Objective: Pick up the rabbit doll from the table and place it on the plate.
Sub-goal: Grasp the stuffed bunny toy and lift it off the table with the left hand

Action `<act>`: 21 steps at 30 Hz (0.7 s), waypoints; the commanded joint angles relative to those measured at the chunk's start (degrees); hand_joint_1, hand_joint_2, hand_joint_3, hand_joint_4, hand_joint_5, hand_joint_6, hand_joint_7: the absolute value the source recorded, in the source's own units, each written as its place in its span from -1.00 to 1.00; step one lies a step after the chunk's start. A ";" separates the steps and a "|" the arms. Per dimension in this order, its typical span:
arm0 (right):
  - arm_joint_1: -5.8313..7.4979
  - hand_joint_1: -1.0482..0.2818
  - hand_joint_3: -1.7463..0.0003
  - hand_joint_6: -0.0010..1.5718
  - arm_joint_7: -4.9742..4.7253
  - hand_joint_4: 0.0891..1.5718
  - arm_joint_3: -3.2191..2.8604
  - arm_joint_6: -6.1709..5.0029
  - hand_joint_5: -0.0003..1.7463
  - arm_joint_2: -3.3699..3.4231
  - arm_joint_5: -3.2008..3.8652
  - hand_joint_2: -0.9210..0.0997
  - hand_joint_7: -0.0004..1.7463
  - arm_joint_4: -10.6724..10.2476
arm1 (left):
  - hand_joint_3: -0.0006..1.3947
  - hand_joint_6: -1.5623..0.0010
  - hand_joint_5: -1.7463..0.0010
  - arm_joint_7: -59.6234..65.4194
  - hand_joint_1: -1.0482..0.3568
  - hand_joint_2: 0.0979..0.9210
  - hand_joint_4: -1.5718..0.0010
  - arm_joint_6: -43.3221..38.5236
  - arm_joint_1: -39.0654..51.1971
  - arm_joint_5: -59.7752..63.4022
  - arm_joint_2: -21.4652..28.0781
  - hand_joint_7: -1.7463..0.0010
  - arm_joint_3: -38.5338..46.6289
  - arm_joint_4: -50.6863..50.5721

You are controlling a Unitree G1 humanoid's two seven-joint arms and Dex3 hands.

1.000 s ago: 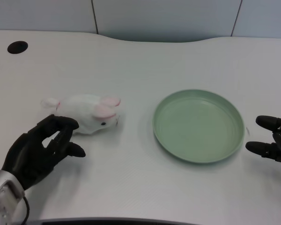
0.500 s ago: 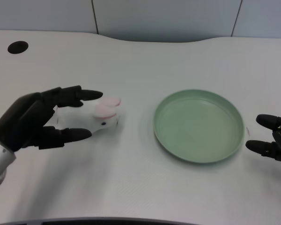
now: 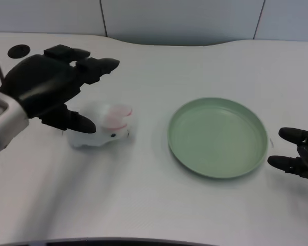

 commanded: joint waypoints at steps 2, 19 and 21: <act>1.43 0.05 0.80 0.14 -0.10 0.26 -0.39 1.03 -1.00 -0.40 0.64 -1.00 -1.00 -1.79 | -0.92 0.91 0.94 -4.38 -0.71 1.00 1.00 3.49 -6.94 0.86 -0.63 1.00 -4.29 7.20; 3.56 0.07 0.78 0.15 0.71 0.27 -1.43 1.93 -0.99 -0.56 1.68 -1.00 -0.99 -4.47 | -0.90 0.98 0.99 1.87 -0.95 0.99 0.99 8.30 -26.41 5.48 -12.86 0.99 -18.42 50.31; 4.19 0.07 0.78 0.15 0.24 0.27 -1.40 2.58 -0.99 -0.46 1.71 -1.00 -0.99 -5.65 | -0.92 0.97 0.99 2.02 -0.96 1.00 0.99 9.82 -27.65 5.61 -14.28 0.99 -19.26 53.61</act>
